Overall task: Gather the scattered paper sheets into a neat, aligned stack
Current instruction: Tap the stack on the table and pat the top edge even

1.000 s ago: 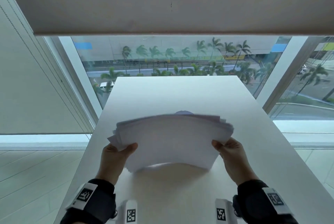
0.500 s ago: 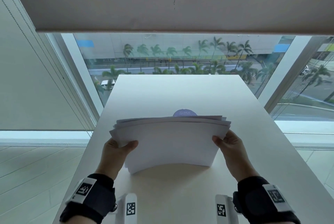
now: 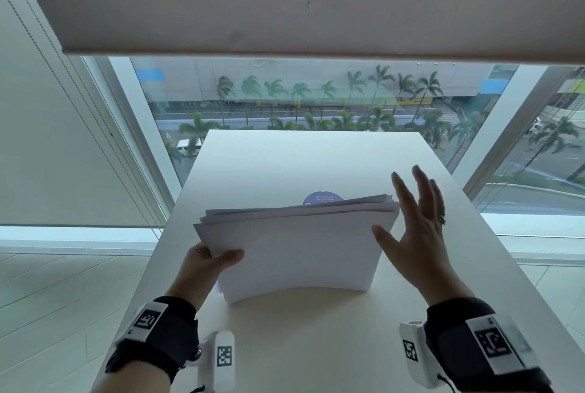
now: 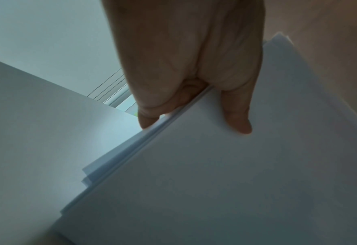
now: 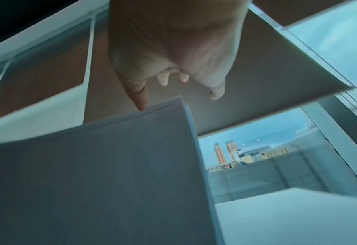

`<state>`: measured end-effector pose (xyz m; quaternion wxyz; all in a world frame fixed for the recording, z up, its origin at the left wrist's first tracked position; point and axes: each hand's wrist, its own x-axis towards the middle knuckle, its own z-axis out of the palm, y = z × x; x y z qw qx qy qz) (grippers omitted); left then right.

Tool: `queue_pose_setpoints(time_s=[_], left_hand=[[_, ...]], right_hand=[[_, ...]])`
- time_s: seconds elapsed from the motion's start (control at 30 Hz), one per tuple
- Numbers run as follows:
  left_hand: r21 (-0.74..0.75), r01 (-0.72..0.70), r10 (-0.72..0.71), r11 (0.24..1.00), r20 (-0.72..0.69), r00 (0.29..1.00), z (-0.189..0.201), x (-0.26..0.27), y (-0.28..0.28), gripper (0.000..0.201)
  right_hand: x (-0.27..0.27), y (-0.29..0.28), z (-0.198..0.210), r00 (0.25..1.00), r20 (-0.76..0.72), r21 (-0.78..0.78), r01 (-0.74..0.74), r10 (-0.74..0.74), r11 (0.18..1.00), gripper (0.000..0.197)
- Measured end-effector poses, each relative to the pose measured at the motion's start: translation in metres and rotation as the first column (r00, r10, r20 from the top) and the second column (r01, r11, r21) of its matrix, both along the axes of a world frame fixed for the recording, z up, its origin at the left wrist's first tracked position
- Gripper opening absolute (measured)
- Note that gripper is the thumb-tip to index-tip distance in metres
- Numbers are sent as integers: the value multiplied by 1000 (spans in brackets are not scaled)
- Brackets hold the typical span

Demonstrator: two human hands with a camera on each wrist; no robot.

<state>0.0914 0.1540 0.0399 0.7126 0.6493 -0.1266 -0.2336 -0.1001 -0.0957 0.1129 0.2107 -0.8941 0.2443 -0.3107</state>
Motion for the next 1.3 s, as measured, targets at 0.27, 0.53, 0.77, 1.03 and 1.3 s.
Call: queue_pose_setpoints(time_s=[0.27,0.53,0.77,1.03,1.3], left_hand=[[-47,18,-19,999,-6,1000,3,-3,-1,20],[-58,9,-9,998,3,1000,2,-5,0,22],[-72,4,-5,997,-8,1000,2,-6,-1,26],[-71,-11,10,997,-13,1000,1,-7,0,25],[-25,-23,23,999,1,1000,-2,-9,3,24]], right_hand=[[9,2,8,990,-128,-166,-84,63,983,79],[12,4,16,951,-294,-200,-156,93,967,77],[11,6,17,927,-364,-181,-169,94,969,76],[28,26,25,903,-378,-147,-277,205,950,79],[60,75,34,766,-533,-121,-489,359,864,81]])
